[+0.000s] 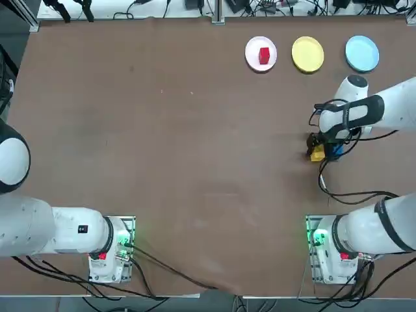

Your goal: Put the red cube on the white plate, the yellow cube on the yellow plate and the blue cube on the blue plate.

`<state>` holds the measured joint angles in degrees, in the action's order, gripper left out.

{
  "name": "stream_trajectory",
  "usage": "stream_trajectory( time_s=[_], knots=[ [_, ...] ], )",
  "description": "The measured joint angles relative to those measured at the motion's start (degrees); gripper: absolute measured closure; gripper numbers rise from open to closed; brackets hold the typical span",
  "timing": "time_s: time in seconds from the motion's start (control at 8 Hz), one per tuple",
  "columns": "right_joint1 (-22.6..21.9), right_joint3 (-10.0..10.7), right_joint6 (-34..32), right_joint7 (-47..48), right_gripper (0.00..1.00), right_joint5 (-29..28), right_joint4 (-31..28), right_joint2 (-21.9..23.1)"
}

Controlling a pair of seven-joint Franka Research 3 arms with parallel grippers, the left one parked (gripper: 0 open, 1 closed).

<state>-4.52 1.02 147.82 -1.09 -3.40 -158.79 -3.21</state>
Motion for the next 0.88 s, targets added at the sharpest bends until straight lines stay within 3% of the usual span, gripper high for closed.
stream_trajectory(
  time_s=[0.12,0.5,0.75,0.88],
  knots=[
    [-0.04,-0.05,-0.49,0.00,0.31,0.00,0.12,0.21],
    [-0.08,-0.34,-5.66,0.00,0.31,0.00,4.28,3.93],
    [0.15,-0.18,-16.30,0.02,0.31,-0.04,18.09,5.41],
    [0.67,0.05,-21.39,0.30,0.31,-0.07,27.87,3.06]
  ],
)
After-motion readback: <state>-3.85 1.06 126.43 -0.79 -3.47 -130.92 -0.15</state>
